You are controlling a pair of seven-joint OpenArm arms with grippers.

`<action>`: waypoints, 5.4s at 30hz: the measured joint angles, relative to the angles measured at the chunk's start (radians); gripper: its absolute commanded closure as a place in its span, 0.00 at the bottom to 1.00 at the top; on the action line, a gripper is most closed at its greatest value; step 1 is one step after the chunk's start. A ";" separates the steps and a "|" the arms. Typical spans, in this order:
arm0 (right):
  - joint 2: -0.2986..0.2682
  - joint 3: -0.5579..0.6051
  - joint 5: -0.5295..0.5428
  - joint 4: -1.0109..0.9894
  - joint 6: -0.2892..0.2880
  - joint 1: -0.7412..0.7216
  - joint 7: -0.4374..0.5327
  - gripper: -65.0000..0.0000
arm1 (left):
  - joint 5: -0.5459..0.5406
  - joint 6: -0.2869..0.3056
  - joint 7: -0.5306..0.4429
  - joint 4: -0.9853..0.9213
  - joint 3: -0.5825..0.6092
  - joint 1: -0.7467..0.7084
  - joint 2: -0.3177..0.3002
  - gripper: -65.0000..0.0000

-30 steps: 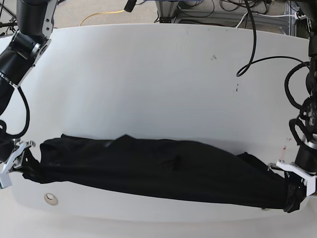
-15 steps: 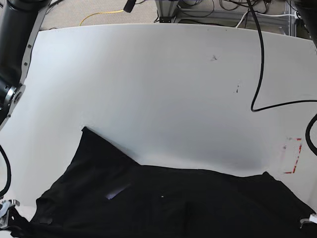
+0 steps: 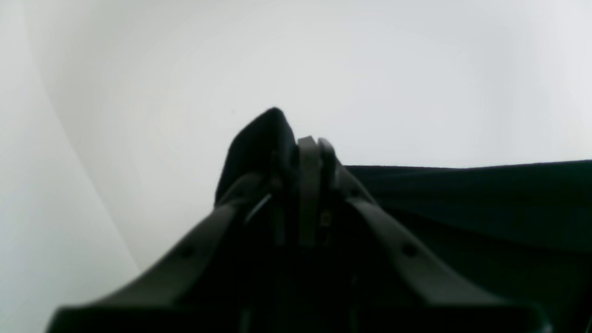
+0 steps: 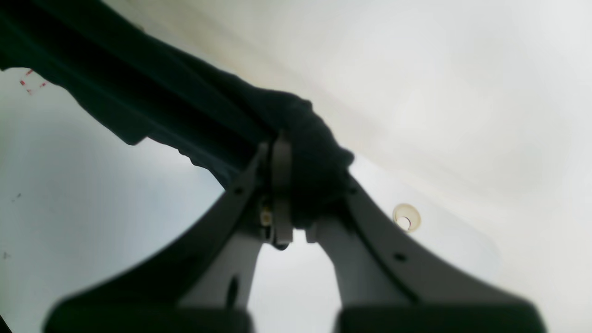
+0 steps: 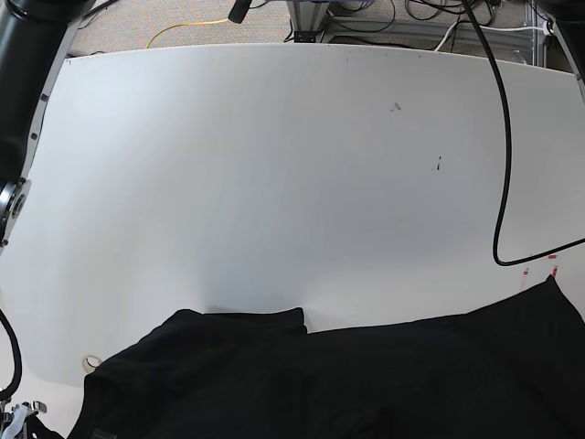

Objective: Fold the T-shirt properly
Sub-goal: 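Lift the held edge with both grippers and fold it over the shirt, then drag the held shirt edge across the table with both grippers, then pull the held edge back with both grippers, laying the shirt flat, then open the left gripper and slide it along the shirt edge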

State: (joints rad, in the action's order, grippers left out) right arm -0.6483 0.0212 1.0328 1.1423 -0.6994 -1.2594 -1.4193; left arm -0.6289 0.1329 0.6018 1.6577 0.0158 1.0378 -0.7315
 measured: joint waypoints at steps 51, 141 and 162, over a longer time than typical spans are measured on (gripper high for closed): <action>-0.003 0.020 -0.200 0.008 0.000 0.021 0.065 1.00 | 0.013 -0.010 0.030 -0.014 -0.101 -0.364 0.126 0.99; 0.205 -0.764 -0.020 0.330 0.002 1.439 0.036 1.00 | 0.026 0.043 0.272 0.238 -0.216 -1.176 0.214 0.98; 0.173 -0.796 -0.036 0.087 0.003 1.384 0.160 0.82 | 0.280 0.298 0.301 -0.142 -0.179 -0.893 0.248 0.56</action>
State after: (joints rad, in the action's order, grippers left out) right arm -0.4751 -0.7750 0.9970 1.2293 -0.6964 0.1249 -1.2591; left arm -0.3485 0.4309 0.9028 1.5162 -0.1627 0.1452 -0.4831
